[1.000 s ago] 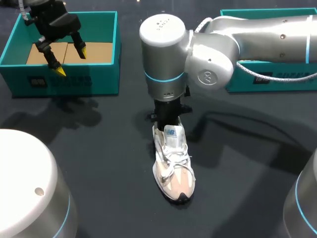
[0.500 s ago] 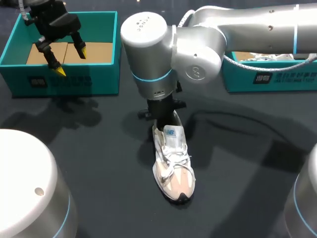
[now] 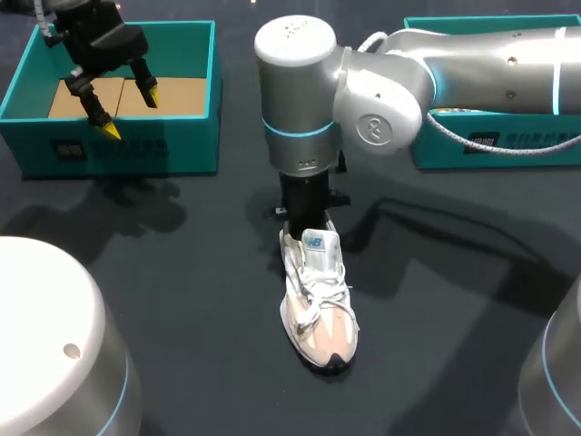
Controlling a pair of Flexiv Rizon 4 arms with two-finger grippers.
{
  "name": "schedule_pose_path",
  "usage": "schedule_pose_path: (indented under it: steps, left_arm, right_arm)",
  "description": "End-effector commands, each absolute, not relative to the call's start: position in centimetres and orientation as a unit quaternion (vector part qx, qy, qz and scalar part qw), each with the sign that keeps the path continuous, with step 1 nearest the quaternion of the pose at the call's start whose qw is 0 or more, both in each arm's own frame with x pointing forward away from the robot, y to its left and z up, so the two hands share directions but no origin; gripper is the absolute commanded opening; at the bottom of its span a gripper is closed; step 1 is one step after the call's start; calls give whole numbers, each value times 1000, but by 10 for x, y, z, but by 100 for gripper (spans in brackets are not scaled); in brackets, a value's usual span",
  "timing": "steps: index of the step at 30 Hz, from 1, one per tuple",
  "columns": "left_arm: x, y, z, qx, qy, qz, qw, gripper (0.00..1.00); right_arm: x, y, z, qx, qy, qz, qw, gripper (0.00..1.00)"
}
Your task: Take the shoe out of the shoebox, open the shoe tongue, remove and reinsert the insole, then place the shoe into the shoebox
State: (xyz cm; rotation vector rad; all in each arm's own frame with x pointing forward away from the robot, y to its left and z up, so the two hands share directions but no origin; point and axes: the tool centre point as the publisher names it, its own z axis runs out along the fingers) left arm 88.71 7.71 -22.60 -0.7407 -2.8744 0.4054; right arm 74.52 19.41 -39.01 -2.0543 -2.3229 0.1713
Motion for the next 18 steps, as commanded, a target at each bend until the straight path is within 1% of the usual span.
schedule_pose_path:
  steps: [1, 5, 13, 16, 18]
  left_arm:
    - [887, 77, -226, -247, -957, 134, 72, 100]
    - [887, 77, -226, -247, -957, 134, 72, 100]
    - [887, 77, -226, -247, -957, 134, 72, 100]
    - [887, 77, -226, -247, -957, 134, 72, 100]
    - [887, 77, -226, -247, -957, 134, 72, 100]
  right_arm:
    - [731, 190, -386, -660, -750, 44, 1, 0]
    - [731, 190, -370, -657, -753, 46, -4, 0]
    - [736, 184, -360, -644, -762, 46, 55, 0]
    - [737, 184, -360, -639, -765, 52, 66, 0]
    - [736, 185, -361, -637, -765, 55, 71, 13]
